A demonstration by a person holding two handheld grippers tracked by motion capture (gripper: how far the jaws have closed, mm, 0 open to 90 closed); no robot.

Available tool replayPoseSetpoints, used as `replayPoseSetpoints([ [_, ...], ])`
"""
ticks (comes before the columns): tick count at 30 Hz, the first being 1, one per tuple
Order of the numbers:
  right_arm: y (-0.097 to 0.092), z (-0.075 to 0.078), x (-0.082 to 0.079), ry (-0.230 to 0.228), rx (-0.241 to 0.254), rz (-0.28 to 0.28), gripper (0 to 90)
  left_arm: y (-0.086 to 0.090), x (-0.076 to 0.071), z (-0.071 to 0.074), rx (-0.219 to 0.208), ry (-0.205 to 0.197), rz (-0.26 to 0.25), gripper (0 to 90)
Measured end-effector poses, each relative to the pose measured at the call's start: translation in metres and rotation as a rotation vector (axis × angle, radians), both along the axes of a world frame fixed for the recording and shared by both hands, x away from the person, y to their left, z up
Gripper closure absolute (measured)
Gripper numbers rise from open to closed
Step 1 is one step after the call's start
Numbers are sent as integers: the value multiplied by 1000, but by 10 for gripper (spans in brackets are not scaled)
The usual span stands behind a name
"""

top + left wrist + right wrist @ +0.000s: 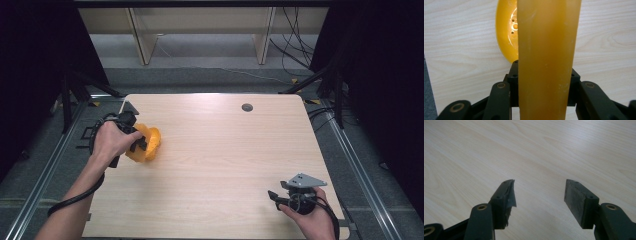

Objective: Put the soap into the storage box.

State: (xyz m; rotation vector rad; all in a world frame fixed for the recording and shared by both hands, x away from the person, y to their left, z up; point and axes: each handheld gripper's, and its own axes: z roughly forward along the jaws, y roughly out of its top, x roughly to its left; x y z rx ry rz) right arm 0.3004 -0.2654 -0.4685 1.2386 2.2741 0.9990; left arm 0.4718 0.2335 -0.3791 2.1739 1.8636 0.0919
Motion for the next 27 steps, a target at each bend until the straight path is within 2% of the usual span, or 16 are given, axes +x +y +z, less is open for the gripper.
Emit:
replayPoseSetpoints([
  [4, -1, -1, 1, -9, -4, 7, 417, 1, 7, -2, 0, -10, 12, 605],
  [9, 0, 0, 0, 1, 4, -3, 417, 2, 15, -4, 2, -13, 14, 605],
  [15, -1, -1, 1, -10, -1, 7, 417, 5, 22, -6, 21, -2, 8, 605],
  [18, -1, -1, 1, -9, -1, 7, 417, 5, 25, -8, 25, -7, 21, 605],
  [19, -1, -1, 0, -9, -2, 7, 417, 6, 26, -8, 34, 3, 14, 605],
  [22, 0, 0, 0, 1, 5, -2, 417, 5, 29, -9, 33, -3, 22, 605],
  [23, -1, -1, 0, -10, -3, 6, 417, 5, 29, -9, 32, -6, 25, 605],
  [24, -1, -1, 1, -10, -3, 6, 417, 6, 31, -9, 37, 6, 9, 605],
  [27, -1, -1, 1, -9, -3, 6, 417, 5, 33, -11, 37, -7, 14, 605],
])
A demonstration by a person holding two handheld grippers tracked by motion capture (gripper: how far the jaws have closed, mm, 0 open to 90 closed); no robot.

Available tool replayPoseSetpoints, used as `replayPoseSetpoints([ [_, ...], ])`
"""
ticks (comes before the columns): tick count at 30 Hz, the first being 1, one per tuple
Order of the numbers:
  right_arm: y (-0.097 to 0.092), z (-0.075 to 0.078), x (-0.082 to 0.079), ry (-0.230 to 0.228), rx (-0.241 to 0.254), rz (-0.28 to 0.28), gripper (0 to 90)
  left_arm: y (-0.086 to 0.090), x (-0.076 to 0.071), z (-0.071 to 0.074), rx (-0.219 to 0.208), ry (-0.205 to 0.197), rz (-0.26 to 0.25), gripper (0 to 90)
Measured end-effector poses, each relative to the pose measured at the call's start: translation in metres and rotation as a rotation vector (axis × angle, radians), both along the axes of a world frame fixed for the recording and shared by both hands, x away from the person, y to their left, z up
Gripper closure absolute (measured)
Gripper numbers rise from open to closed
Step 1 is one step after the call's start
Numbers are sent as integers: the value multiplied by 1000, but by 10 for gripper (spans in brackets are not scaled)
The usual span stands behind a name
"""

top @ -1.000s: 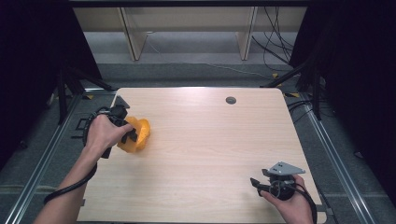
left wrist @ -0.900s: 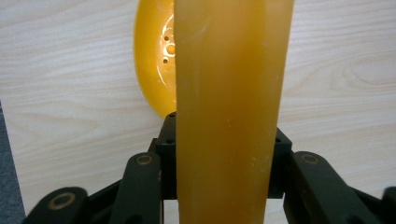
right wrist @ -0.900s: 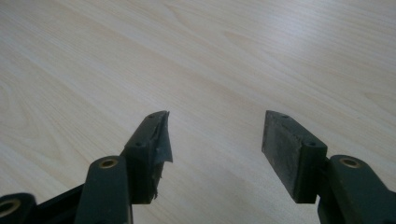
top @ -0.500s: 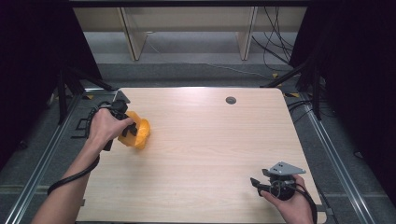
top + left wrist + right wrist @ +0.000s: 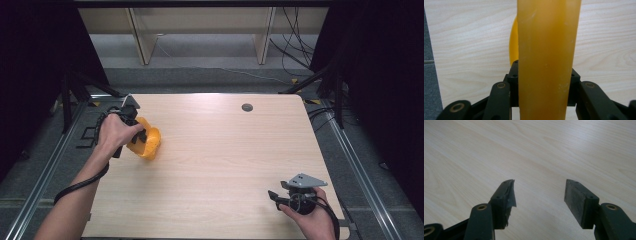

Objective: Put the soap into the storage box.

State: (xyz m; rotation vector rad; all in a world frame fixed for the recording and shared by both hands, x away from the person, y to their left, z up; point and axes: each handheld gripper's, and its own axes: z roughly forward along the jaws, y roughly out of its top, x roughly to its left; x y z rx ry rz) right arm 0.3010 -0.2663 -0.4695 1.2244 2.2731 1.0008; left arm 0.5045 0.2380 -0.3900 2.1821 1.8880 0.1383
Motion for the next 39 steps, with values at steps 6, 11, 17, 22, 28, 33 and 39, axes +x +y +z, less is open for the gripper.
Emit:
replayPoseSetpoints([
  [6, 0, 0, 0, 0, 1, 0, 416, -3, 5, -3, 8, 14, -2, 605],
  [11, 1, 0, -1, 19, 16, -2, 416, -5, 9, -9, 8, 21, 5, 605],
  [17, 1, 0, -1, 16, 15, 0, 416, -10, 15, -17, 2, 34, 20, 604],
  [22, 1, -1, 0, 15, 15, 5, 416, -11, 19, -22, 13, 57, 8, 605],
  [28, 1, -1, 0, 17, 16, 4, 415, -14, 22, -29, 18, 50, 31, 604],
  [33, 2, 0, -2, 34, 26, -14, 415, -15, 24, -34, 25, 53, 37, 604],
  [39, 0, -1, 0, 20, 11, 9, 414, -16, 25, -39, 19, 47, 34, 603],
])
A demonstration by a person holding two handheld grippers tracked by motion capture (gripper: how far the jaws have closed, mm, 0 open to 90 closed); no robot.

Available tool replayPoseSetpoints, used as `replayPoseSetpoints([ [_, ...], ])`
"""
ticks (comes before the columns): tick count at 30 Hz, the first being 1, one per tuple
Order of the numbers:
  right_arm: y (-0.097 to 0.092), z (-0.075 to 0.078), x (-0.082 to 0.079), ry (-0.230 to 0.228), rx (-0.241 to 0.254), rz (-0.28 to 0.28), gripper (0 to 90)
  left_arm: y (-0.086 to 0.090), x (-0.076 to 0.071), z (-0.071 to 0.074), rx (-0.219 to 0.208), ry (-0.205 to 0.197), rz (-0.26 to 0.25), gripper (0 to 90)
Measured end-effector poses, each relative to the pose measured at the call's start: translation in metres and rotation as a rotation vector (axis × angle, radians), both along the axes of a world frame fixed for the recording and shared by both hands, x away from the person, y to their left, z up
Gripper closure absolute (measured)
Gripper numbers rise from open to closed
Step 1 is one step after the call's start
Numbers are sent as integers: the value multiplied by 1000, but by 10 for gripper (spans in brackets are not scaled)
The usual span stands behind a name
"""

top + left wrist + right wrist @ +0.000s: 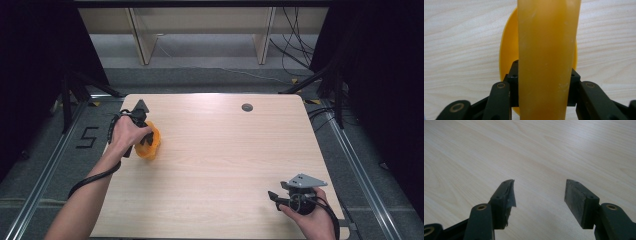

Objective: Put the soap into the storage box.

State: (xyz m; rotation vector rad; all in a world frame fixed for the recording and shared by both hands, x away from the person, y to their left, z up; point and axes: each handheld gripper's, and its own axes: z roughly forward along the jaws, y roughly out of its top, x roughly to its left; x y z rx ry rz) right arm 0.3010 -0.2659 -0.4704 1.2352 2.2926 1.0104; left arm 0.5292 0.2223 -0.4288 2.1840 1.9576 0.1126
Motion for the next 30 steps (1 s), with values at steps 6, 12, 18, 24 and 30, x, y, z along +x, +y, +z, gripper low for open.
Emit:
replayPoseSetpoints([
  [6, 0, 0, 0, 5, -7, -4, 414, 0, 0, 0, -3, 2, 3, 601],
  [12, 1, 0, -1, 15, 8, -5, 412, 1, 0, 0, -2, -5, -11, 580],
  [18, 1, 1, -1, 26, -1, -12, 408, 4, -4, -2, 4, -32, -43, 509],
  [24, 0, 0, -1, 6, -21, -1, 408, 9, -13, 7, -29, -103, -59, 452],
  [30, 0, 0, -1, 11, -19, -4, 407, 22, -32, 24, -109, -176, -90, 405],
])
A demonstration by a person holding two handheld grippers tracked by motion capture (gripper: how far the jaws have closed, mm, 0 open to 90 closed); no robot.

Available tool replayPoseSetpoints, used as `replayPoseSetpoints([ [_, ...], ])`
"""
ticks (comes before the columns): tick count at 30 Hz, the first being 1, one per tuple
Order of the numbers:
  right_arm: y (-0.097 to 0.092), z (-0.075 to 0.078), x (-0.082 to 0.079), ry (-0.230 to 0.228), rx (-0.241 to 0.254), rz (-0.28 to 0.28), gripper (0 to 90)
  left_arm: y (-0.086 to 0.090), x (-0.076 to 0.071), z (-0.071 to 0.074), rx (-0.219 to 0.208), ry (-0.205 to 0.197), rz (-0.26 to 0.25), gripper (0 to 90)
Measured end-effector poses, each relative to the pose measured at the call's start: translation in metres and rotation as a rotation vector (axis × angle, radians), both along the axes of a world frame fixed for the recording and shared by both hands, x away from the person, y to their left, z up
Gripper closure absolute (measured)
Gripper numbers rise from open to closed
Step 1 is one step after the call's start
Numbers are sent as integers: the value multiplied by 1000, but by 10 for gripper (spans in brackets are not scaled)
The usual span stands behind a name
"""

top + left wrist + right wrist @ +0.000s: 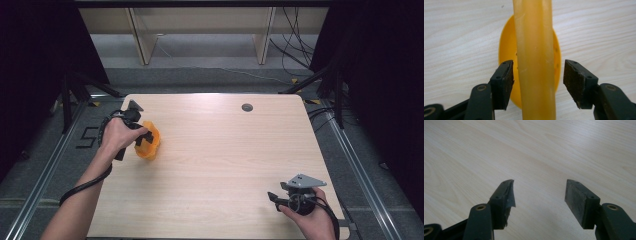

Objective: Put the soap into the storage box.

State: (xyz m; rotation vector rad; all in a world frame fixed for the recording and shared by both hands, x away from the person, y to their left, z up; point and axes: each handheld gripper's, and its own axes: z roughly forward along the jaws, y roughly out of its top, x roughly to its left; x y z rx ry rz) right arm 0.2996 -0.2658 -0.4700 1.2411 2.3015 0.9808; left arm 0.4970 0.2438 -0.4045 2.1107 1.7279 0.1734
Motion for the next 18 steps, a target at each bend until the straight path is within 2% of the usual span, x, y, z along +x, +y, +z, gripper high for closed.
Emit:
replayPoseSetpoints([
  [2, 1, 1, -1, 11, 10, -10, 407, 5, -8, 3, -8, -26, 0, 393],
  [4, 0, 0, 0, -4, -1, 1, 407, 8, -17, 5, -7, -63, -6, 374],
  [12, 1, 1, -1, 4, 9, -17, 407, 22, -58, 7, -34, -233, -86, 309],
  [14, 1, 1, -1, 2, 7, -15, 407, 25, -72, 6, -52, -238, -69, 311],
  [18, 0, 1, 0, -16, 0, -5, 407, 32, -93, -1, -30, -264, -81, 300],
])
